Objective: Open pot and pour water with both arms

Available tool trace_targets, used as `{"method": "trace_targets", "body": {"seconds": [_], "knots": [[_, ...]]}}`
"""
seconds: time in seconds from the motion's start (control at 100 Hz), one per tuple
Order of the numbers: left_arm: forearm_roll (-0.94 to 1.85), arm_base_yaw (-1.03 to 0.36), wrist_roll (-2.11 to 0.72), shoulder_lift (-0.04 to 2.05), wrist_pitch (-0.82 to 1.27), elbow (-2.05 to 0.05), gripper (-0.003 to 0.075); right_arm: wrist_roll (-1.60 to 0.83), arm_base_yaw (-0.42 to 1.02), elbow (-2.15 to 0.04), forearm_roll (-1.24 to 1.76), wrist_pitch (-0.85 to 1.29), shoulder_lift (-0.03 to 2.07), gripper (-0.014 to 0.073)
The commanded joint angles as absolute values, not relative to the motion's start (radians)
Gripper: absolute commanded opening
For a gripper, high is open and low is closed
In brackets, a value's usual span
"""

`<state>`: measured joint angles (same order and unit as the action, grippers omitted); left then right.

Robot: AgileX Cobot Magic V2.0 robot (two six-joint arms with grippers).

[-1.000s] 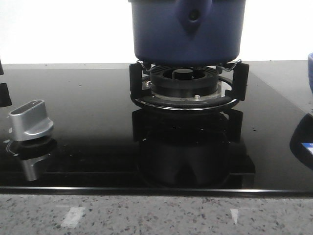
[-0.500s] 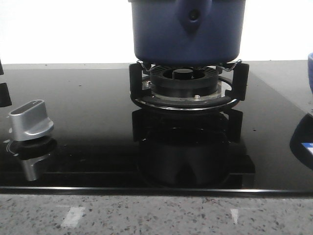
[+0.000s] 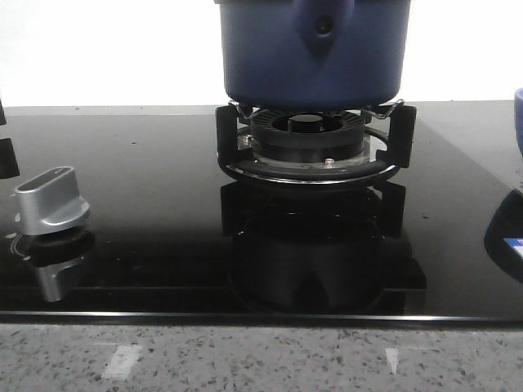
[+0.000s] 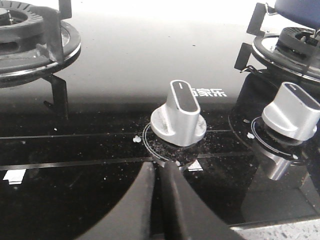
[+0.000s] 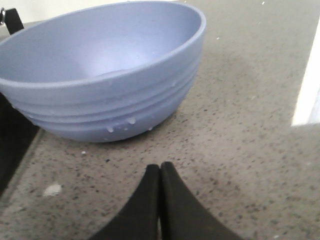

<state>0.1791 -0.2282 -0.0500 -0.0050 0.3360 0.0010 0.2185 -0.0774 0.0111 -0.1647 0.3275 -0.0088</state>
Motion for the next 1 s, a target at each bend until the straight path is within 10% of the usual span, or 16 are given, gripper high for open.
{"method": "trace_targets", "body": {"seconds": [0.0,0.99], "knots": [[0.18,-0.227,-0.04,-0.021,0.296,0.032,-0.002,0.214,-0.083,0.036,-0.255,0.253,-0.029,-0.0074],[0.399,-0.227,-0.04,-0.021,0.158,0.032,-0.002,0.226,-0.083,0.036,-0.133,-0.015,-0.029,-0.0074]]}}
